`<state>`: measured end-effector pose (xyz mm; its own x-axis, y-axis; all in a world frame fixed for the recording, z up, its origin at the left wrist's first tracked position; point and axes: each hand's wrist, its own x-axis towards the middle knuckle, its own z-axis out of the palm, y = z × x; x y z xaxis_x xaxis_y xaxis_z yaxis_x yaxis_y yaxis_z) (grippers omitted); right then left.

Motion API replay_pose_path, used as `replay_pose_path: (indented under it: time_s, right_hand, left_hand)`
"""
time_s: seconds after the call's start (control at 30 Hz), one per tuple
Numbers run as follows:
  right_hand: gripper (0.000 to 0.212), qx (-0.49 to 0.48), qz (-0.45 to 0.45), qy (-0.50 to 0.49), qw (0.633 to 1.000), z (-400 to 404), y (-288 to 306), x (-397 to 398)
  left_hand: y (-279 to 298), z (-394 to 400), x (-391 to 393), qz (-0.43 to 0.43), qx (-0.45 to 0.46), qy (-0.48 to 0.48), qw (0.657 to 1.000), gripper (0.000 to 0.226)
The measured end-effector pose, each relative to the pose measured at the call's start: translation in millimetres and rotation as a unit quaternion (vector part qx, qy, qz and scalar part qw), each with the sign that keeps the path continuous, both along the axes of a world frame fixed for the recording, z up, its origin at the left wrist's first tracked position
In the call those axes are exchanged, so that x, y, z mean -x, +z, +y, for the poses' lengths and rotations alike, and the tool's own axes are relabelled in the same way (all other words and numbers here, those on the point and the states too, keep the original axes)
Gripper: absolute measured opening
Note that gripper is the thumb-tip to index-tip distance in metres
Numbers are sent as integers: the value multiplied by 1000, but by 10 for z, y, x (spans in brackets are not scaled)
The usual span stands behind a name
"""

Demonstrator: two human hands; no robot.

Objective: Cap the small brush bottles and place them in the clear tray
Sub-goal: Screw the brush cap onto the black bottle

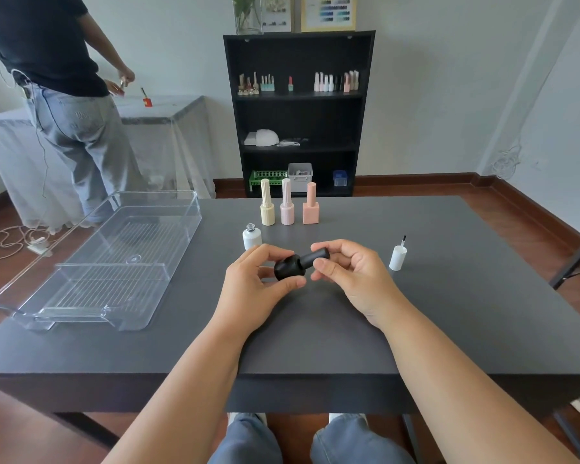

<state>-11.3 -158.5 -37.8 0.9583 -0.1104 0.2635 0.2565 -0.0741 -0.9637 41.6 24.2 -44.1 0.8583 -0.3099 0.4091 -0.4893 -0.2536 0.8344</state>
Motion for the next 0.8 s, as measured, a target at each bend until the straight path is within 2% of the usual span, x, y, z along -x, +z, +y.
replay_pose_path:
  time_s: [0.07,0.17,0.27,0.33,0.5,0.57,0.6,0.67,0.73,0.8]
  right_hand:
    - [7,28,13,-40,999,14,0,-21]
    - [33,16,18,-59,998,31,0,-42]
    - [40,-26,27,13,999,17,0,-32]
    - [34,-14,9,28,999,14,0,-25]
    - [5,15,14,-53,998,36,-19,-48]
    - [26,50,19,-76,996,40,-45,-58]
    - [28,53,21,-73,996,48,-44,-59]
    - [9,10,21,-33,999,62,-31,-64]
    - [18,-21,11,4,1000,57,-28,-61]
    - [16,-11,-8,-2,1000,61,-33,-59]
  left_hand:
    - [-3,-1,-4,-5,-3,-2,1000,39]
    - [1,-3,-4,-7,-5,-7,1000,39]
    - [2,3,6,-4,1,-7,1000,38]
    - [2,8,4,-1,5,-2,1000,37]
    - [-1,3,5,-8,-10,-4,1000,38]
    - [1,4,7,-14,-8,0,1000,38]
    - [3,6,6,-16,-3,2,1000,38]
    - [9,9,7,-15,4,2,1000,37]
    - [2,5,10,-10,3,-6,1000,37]
    - [-8,4,10,-7,2,-12,1000,36]
